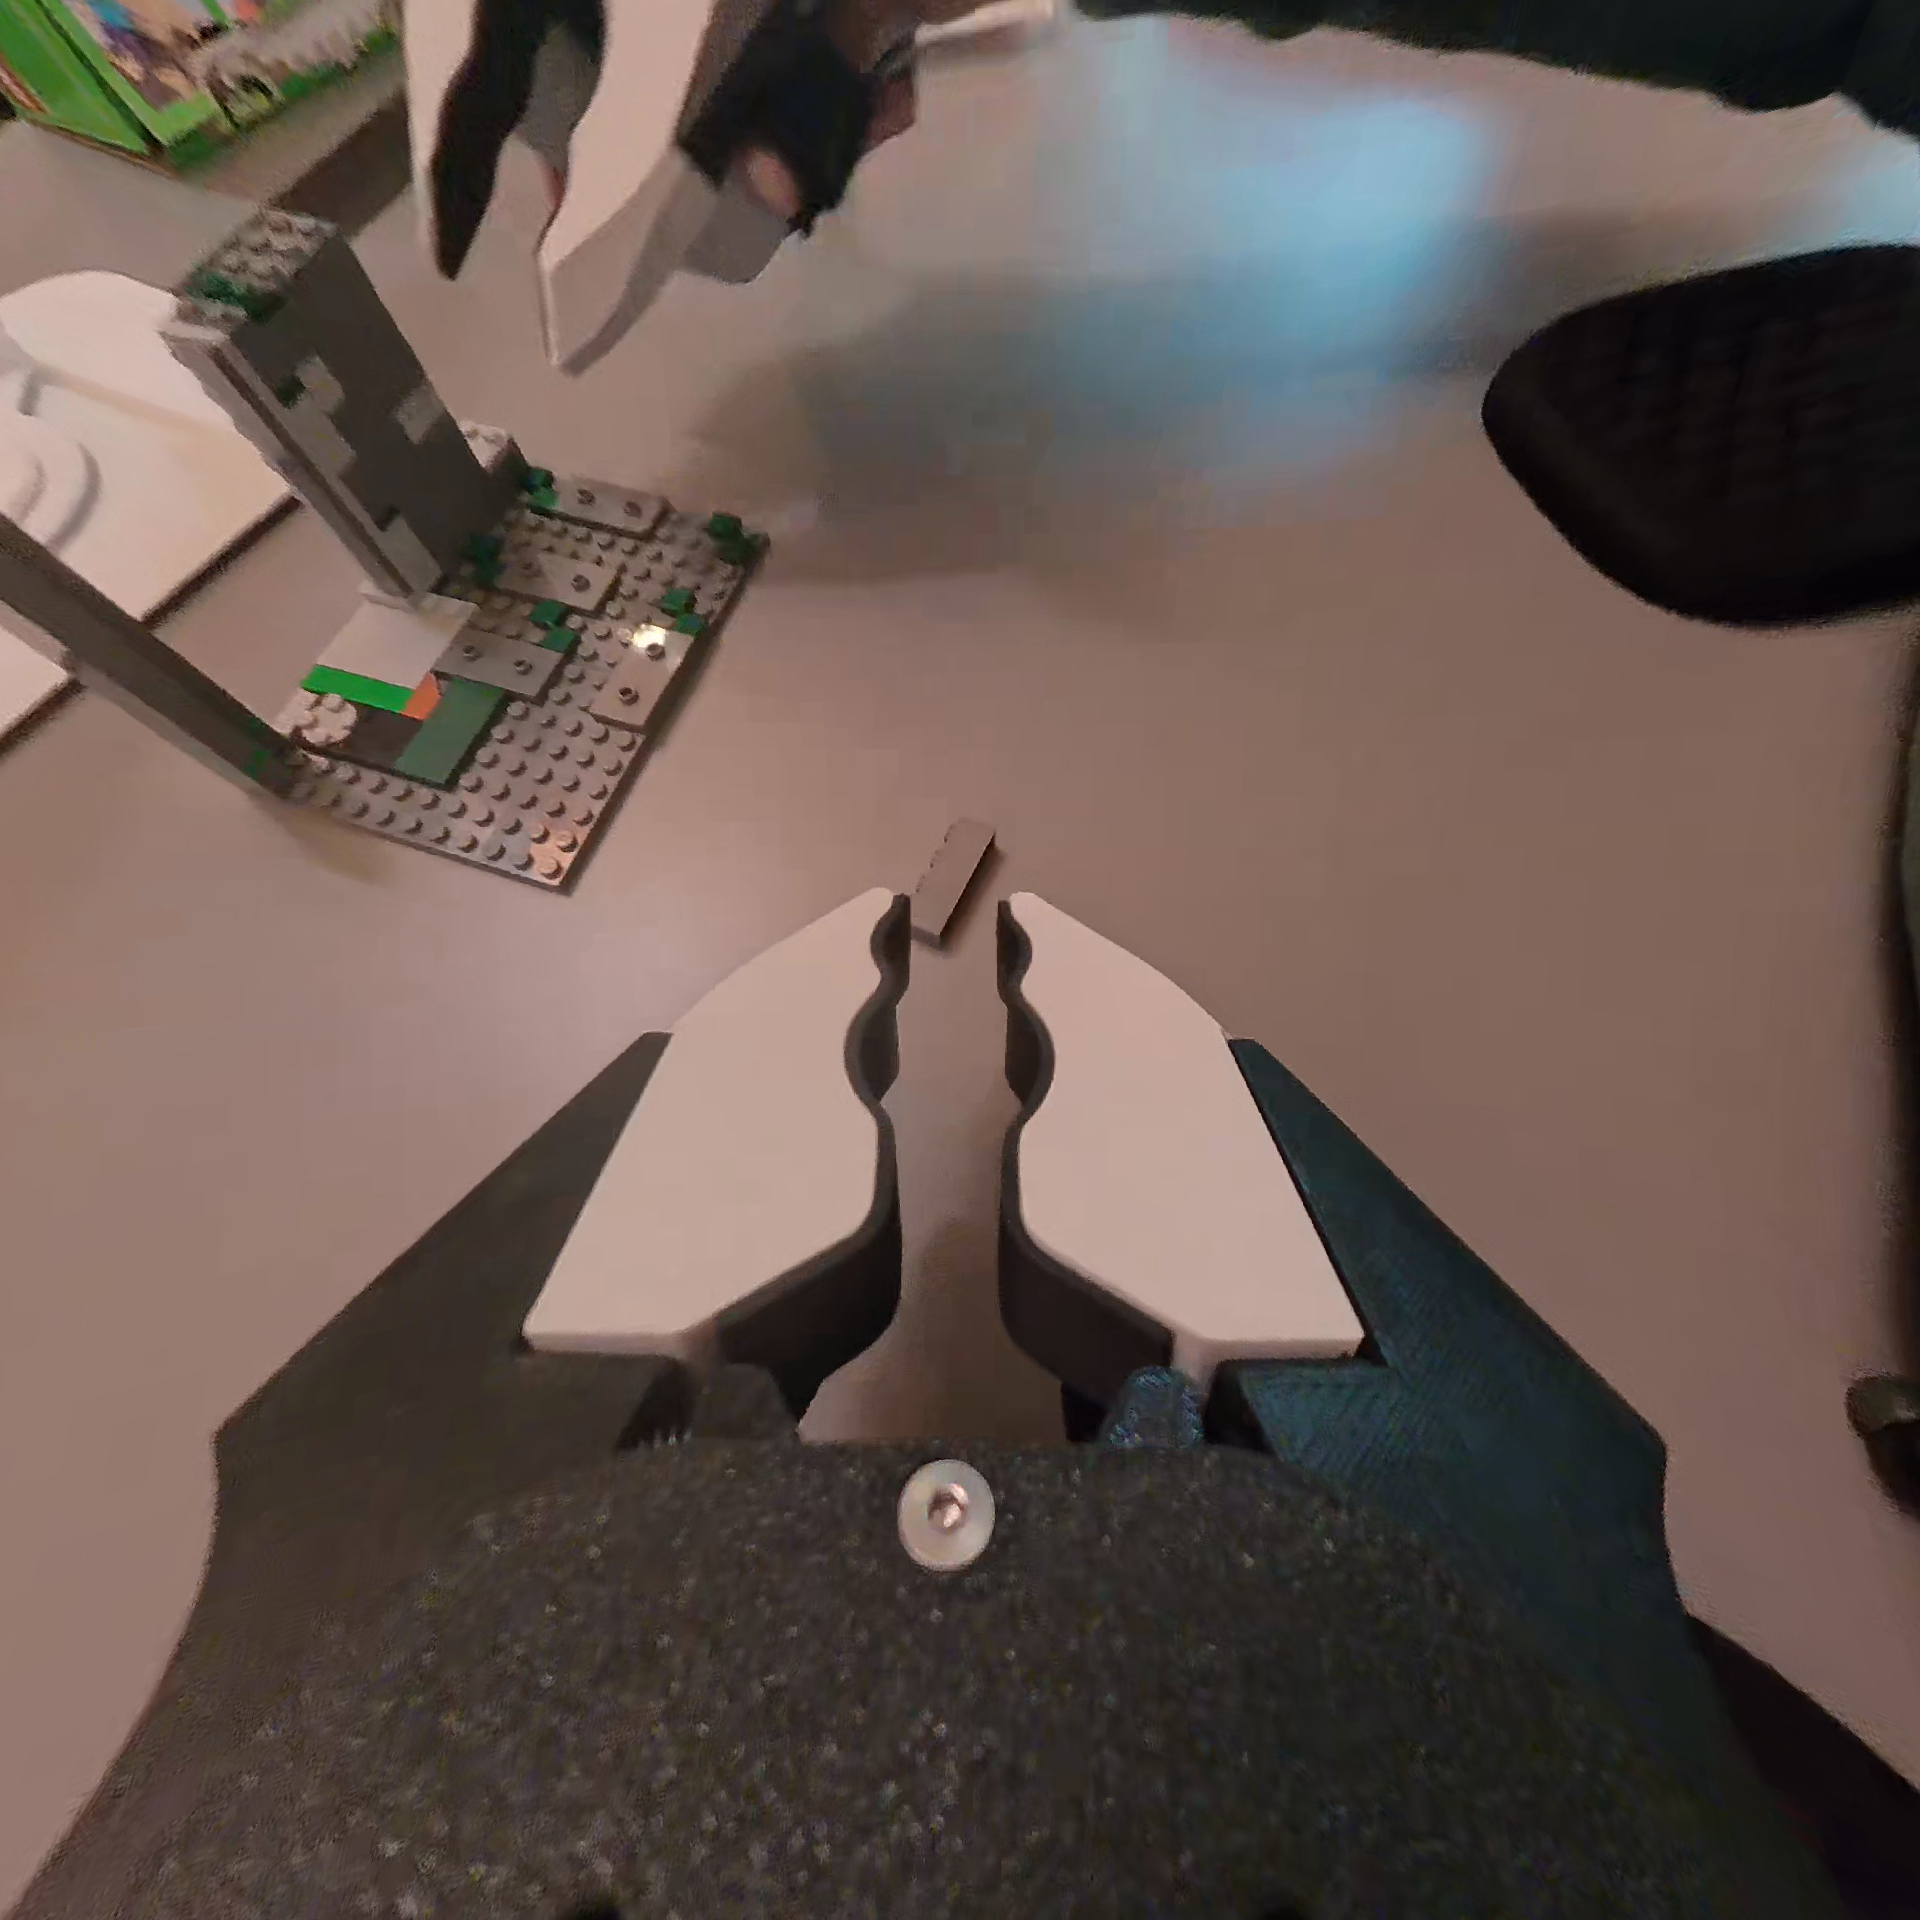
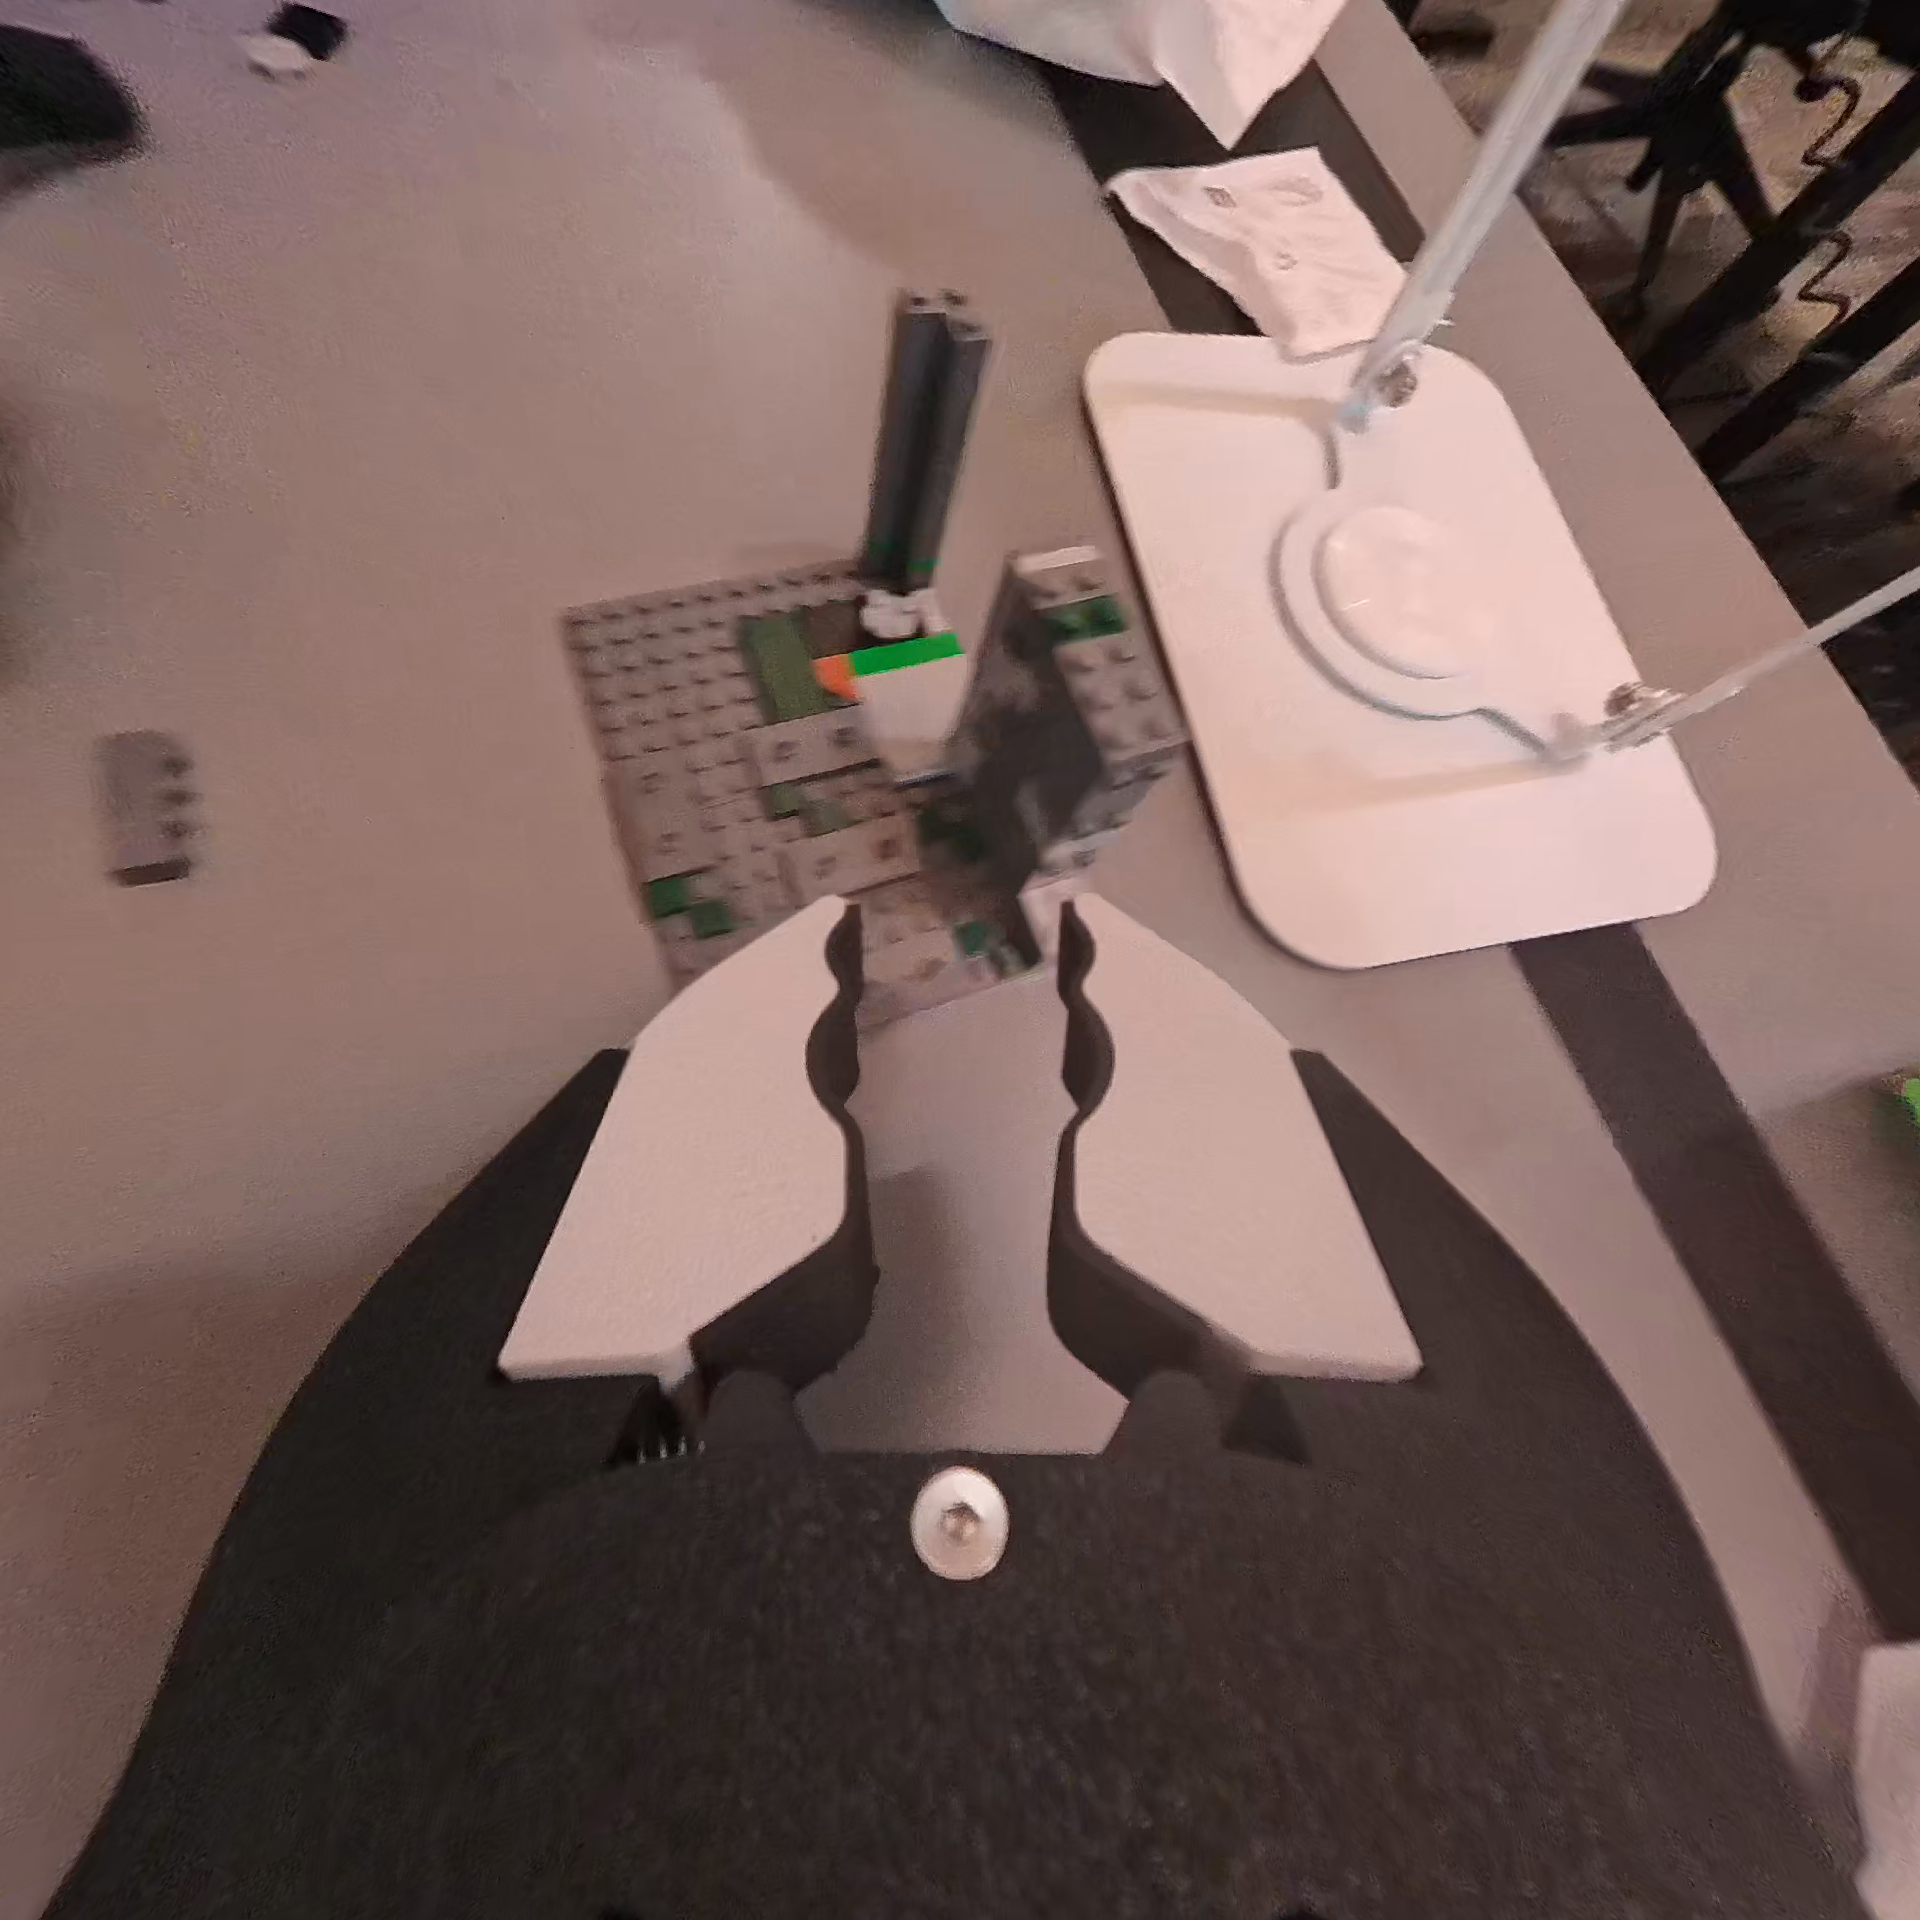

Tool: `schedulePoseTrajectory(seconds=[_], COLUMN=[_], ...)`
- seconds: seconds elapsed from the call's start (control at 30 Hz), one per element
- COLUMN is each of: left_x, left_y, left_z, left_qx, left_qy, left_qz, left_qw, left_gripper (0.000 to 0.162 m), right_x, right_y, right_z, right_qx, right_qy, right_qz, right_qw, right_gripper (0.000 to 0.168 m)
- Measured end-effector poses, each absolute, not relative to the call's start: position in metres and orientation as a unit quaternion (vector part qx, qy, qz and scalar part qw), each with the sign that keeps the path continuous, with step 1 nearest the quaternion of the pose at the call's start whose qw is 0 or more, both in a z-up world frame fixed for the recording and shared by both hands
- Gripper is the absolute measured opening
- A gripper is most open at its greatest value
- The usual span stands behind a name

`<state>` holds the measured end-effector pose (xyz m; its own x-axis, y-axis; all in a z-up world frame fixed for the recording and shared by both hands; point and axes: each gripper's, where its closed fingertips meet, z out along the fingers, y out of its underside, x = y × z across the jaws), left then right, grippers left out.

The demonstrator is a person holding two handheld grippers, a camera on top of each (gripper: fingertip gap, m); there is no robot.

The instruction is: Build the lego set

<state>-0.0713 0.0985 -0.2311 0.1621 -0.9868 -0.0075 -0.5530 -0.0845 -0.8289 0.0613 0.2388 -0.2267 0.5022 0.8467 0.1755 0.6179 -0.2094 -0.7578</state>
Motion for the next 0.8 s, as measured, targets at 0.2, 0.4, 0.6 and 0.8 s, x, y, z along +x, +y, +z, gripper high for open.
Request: schedulePoseTrajectory(seconds=[0.2,0.4,0.6,0.8], left_x=[-0.081,-0.090,-0.087,-0.087], left_y=[0.091,0.092,0.091,0.088], left_z=[-0.226,-0.225,-0.221,-0.220], left_qx=[-0.677,-0.683,-0.680,-0.679], left_qy=[0.552,0.535,0.533,0.529], left_qz=[-0.307,-0.314,-0.319,-0.322], left_qw=[0.378,0.384,0.390,0.394], left_gripper=[0.013,0.012,0.012,0.012], right_x=[0.044,-0.001,-0.061,-0.095], right_y=[0.278,0.284,0.293,0.299], right_z=[-0.242,-0.238,-0.231,-0.235], right_qx=[-0.757,-0.715,-0.639,-0.577], right_qy=[-0.513,-0.549,-0.631,-0.707], right_qz=[0.179,0.232,0.265,0.287], right_qw=[0.363,0.364,0.351,0.291], right_gripper=[0.031,0.018,0.017,0.018])
